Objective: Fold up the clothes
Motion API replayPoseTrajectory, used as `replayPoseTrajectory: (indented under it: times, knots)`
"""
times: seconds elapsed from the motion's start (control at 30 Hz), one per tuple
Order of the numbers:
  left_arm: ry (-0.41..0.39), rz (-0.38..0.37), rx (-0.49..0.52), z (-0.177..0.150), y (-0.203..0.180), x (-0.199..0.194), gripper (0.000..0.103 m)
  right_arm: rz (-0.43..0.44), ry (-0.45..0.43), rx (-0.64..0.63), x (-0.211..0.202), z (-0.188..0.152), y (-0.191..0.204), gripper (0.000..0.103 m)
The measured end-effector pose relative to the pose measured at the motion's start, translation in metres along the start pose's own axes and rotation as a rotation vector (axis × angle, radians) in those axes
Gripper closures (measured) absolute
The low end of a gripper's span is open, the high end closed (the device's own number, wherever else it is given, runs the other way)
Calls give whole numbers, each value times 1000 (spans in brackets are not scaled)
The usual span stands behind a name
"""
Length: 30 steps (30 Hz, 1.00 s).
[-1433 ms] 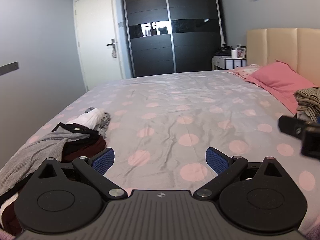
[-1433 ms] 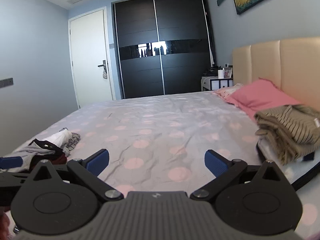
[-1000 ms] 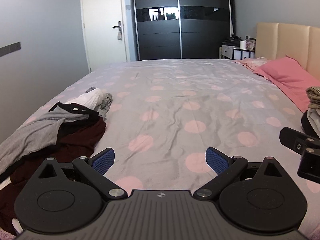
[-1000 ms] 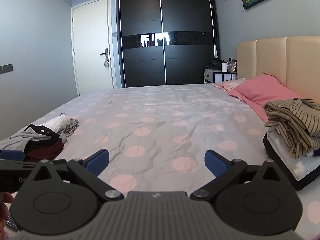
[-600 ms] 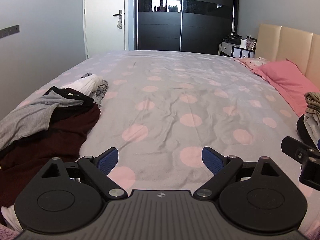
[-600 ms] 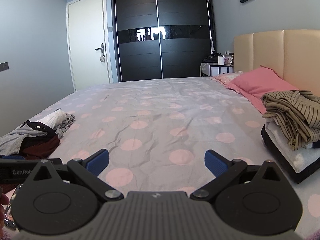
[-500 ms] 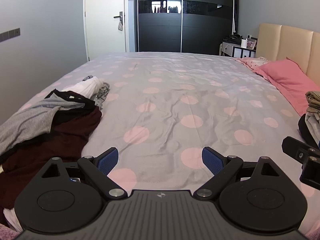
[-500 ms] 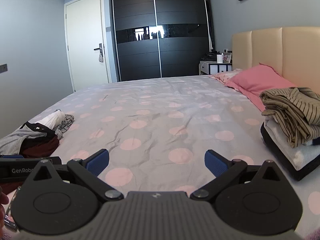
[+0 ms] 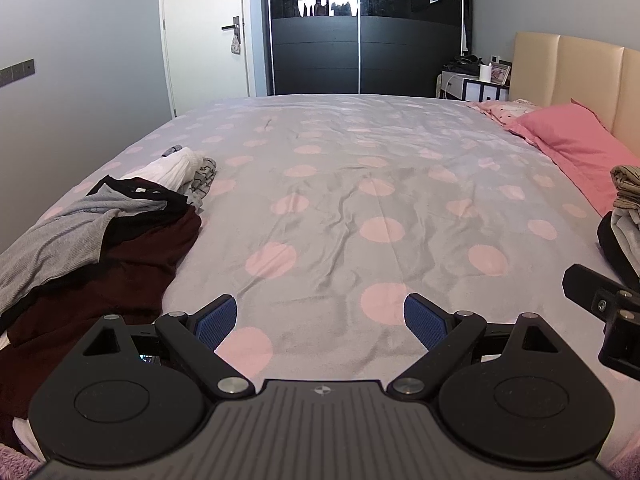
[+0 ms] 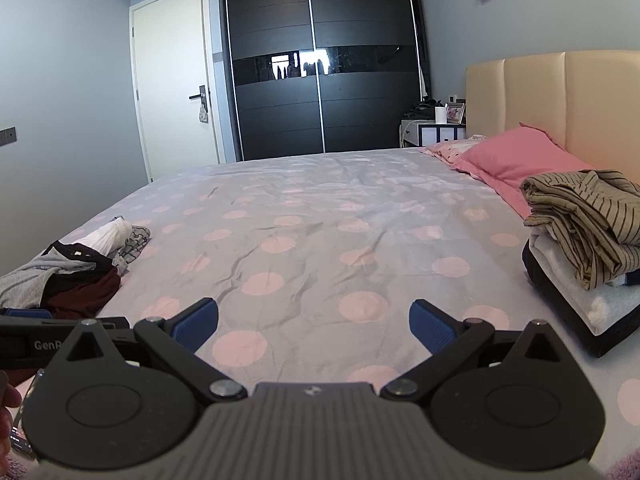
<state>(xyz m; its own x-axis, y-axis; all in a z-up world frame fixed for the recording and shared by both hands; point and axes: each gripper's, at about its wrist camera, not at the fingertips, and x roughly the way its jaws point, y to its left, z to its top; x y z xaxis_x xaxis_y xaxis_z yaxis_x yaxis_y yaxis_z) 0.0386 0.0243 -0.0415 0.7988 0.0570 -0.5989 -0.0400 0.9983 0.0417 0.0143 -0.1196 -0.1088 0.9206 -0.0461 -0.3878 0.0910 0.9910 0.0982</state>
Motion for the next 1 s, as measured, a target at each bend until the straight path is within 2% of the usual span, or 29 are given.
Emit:
replayPoseTrajectory:
  times: [1.0]
  knots:
    - [10,-2,-11,1,0,-6,11,0,-5,-26,-3,-2,3,0]
